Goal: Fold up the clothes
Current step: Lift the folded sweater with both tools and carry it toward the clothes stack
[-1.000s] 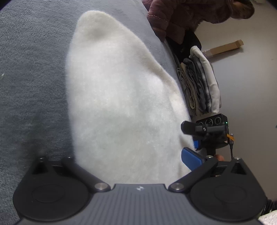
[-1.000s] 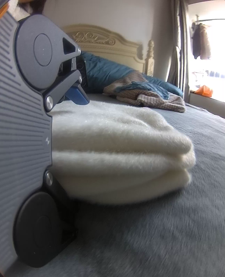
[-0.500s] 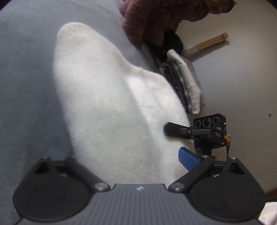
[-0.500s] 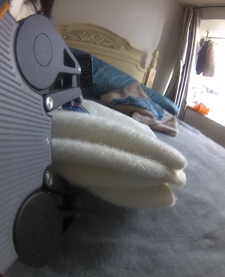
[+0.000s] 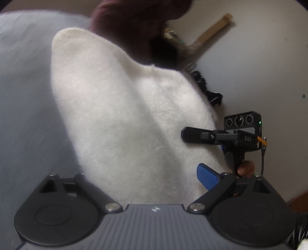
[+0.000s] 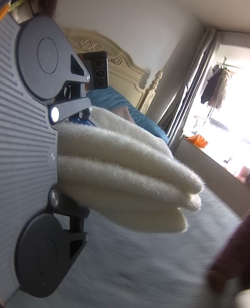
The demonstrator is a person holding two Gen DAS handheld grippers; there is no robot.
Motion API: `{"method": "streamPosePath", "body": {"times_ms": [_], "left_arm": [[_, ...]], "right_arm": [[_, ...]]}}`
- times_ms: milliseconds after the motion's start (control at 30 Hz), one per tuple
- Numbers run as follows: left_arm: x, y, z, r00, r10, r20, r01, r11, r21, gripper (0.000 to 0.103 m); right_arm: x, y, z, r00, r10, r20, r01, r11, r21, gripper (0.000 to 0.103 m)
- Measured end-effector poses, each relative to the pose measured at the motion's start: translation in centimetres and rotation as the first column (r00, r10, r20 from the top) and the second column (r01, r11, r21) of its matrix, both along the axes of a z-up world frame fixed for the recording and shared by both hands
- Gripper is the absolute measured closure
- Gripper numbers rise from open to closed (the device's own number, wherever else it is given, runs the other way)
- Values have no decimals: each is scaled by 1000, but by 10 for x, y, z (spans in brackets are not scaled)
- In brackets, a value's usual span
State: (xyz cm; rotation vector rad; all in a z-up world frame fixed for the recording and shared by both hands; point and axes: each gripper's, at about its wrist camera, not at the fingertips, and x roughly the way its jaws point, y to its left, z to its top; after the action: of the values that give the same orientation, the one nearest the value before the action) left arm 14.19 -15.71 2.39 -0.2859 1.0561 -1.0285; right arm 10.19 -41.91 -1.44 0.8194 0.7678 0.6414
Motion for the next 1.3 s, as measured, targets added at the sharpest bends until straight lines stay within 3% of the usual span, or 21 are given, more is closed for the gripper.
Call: {"method": "streamPosePath", "body": {"times_ms": [200,333,467,567,700,800,933,1033,1133,1233,1267,1300], "left_arm": [[20,-107,30,997,-30,75,45,980,-196,9],[26,-188,25,999,-27,38,38,944,-327,9],[32,-254,6,1000,-9,-26,-1,923,-385,9],[36,-290,-17,998,20,-61,-42,925,-377,9],[41,-312,-60,992,62,-113,-94,950,-299,9],[41,-310,-62,994,71,-80,-91,952,-291,8],[31,-277,-43,990,64,-126,-106,926,-363,8],[20,-283,-23,992,48,-119,-92,911,-402,7],[15,-281,-25,990,47,-130,-93,921,-377,6],[19,-277,-42,980,71,-184,-130,935,-330,8],[18,-272,-47,978,78,-192,-139,932,-333,8],[17,-268,-49,980,77,-184,-137,931,-338,8]], "right_arm": [[9,-107,91,991,4,135,25,975,-219,45],[11,-188,136,986,21,163,43,924,-380,44],[22,-257,150,992,23,127,41,874,-484,44],[38,-312,128,998,8,63,25,866,-500,42],[71,-352,62,996,-26,-82,-21,849,-527,39],[74,-371,15,990,-17,-139,-58,855,-516,38],[77,-370,30,995,37,-89,-78,851,-520,39],[81,-370,50,994,81,-79,-111,833,-542,38],[93,-361,62,990,110,-94,-144,817,-559,36],[109,-357,27,984,54,-169,-140,820,-555,24],[112,-360,10,981,23,-190,-123,837,-533,16],[111,-365,1,984,6,-179,-96,860,-501,14]]}}
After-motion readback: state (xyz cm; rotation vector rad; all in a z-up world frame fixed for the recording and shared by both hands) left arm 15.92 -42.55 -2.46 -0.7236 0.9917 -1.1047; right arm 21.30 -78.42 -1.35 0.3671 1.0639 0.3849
